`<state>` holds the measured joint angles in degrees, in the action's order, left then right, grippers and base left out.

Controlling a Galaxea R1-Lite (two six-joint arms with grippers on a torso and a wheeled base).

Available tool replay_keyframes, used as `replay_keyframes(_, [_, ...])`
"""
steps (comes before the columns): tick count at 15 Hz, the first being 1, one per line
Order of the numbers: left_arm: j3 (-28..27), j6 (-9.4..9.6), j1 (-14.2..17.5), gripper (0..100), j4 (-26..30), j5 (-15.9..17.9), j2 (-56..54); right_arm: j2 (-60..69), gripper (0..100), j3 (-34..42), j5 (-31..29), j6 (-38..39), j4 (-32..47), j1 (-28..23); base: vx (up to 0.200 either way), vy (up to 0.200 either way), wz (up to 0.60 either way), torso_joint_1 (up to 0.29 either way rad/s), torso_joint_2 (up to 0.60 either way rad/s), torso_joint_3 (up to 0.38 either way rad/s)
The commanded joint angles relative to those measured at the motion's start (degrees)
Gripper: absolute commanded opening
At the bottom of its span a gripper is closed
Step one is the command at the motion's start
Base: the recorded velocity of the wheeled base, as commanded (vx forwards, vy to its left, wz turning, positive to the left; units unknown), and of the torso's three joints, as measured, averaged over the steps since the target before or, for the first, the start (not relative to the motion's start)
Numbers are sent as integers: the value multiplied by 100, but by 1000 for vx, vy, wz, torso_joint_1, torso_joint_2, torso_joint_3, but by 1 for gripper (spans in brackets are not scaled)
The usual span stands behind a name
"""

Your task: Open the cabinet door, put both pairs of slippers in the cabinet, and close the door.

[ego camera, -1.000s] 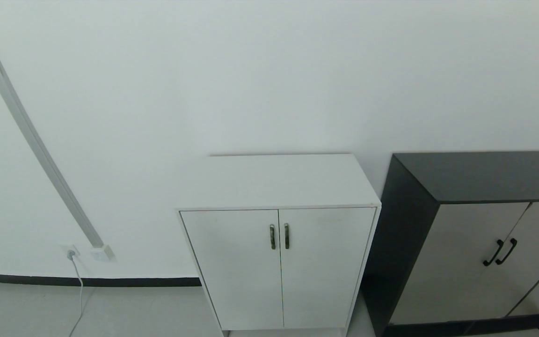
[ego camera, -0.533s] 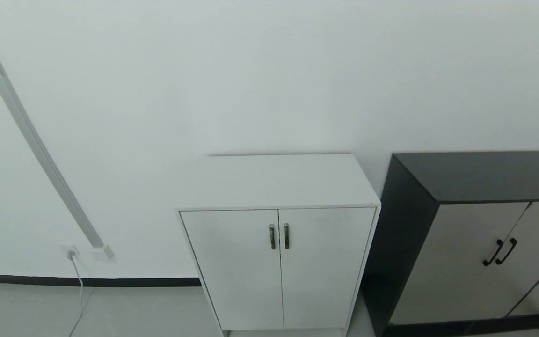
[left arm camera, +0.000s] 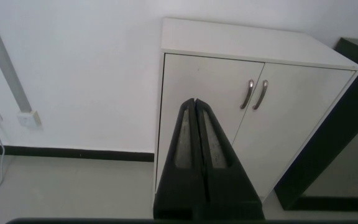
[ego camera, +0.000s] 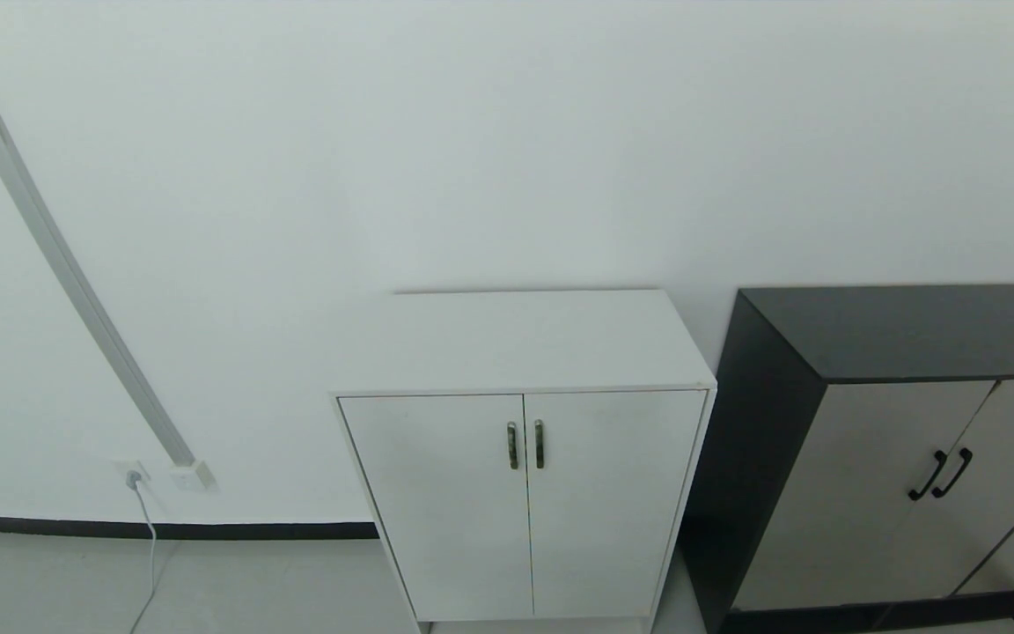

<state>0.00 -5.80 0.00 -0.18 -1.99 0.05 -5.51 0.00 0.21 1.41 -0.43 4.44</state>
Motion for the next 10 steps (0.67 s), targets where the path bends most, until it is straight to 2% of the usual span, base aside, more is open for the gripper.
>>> replay_keyframes(1, [0, 0, 0, 0, 1, -3, 4, 6, 0, 0, 14, 8, -1, 5, 0, 0, 0, 0, 0, 0])
replay_keyframes(6, [-9, -9, 0, 0, 1, -3, 4, -11, 0, 0, 155, -45, -1, 40, 0, 0, 0, 0, 0, 0])
replay_keyframes(8, [0, 0, 0, 0, 1, -3, 4, 6, 0, 0, 155, -80, 25, -356, 0, 0, 0, 0, 0, 0])
replay_keyframes(10, [0, 0, 0, 0, 1, -3, 4, 6, 0, 0, 155, -71, 25, -505, 0, 0, 0, 0, 0, 0])
